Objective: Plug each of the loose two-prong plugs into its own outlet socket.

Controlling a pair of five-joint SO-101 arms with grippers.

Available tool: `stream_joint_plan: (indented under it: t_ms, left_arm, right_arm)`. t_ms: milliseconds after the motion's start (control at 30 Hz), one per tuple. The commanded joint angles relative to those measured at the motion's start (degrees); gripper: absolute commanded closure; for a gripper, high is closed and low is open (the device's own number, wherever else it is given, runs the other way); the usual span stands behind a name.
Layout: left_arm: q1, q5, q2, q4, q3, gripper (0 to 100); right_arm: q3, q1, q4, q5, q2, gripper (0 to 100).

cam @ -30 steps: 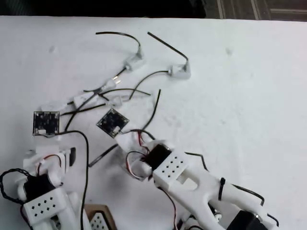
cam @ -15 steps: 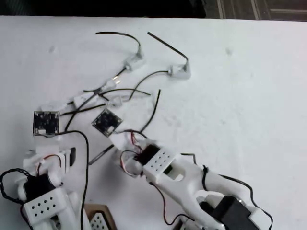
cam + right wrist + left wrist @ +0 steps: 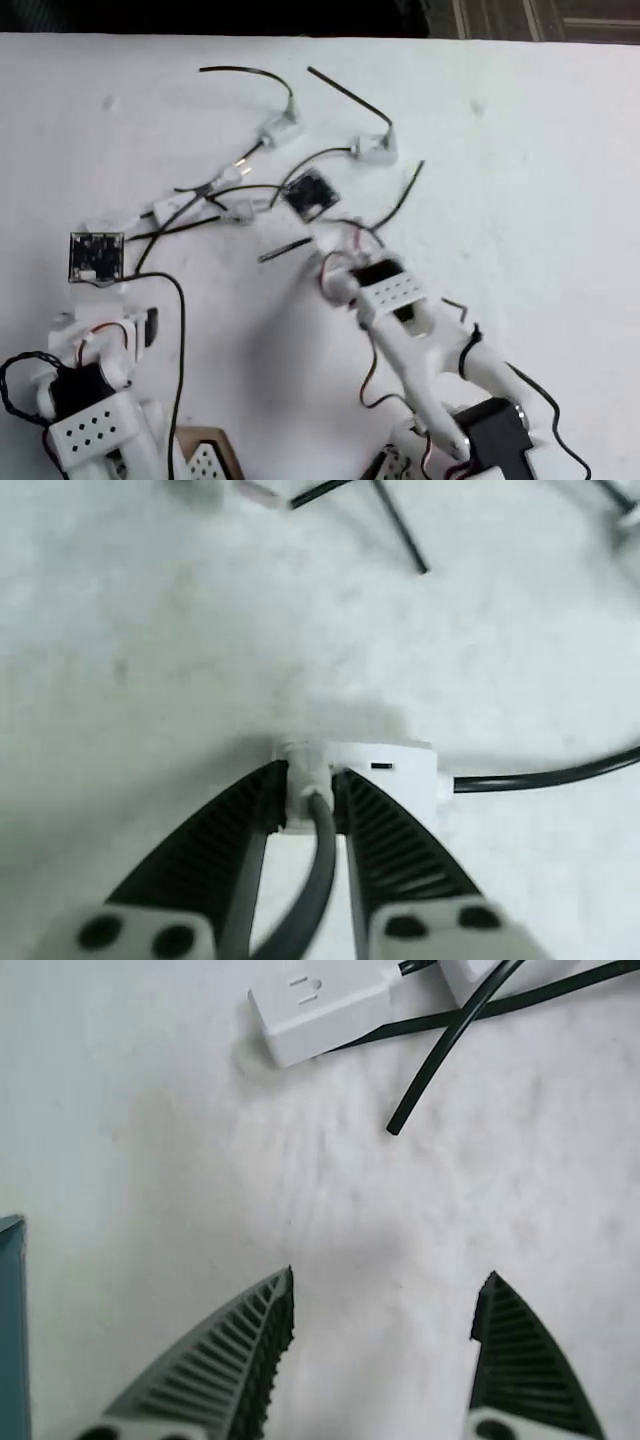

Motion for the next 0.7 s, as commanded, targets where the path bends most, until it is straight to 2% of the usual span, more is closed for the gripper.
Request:
stream_joint_plan:
  t_ms: [0, 167, 500, 667]
  left_arm:
    - [0.0, 0.3, -0.7, -1.0, -0.2, 71]
    - [0.0, 0.3, -0.7, -1.0, -0.2, 71]
    - [0.0, 0.3, -0.7, -1.0, -0.2, 71]
    - [0.0, 0.3, -0.7, -1.0, -0.2, 71]
  right_arm:
    - [-1.9, 5.4, -6.5, 4.7, 0.0, 98.1]
    - [-9.3, 11.0, -7.6, 5.4, 4.3, 98.1]
    - [-32.6, 17.6, -7.5, 5.4, 27.6, 97.6]
    - [-37.3, 17.5, -1.9, 5.4, 30.6, 81.4]
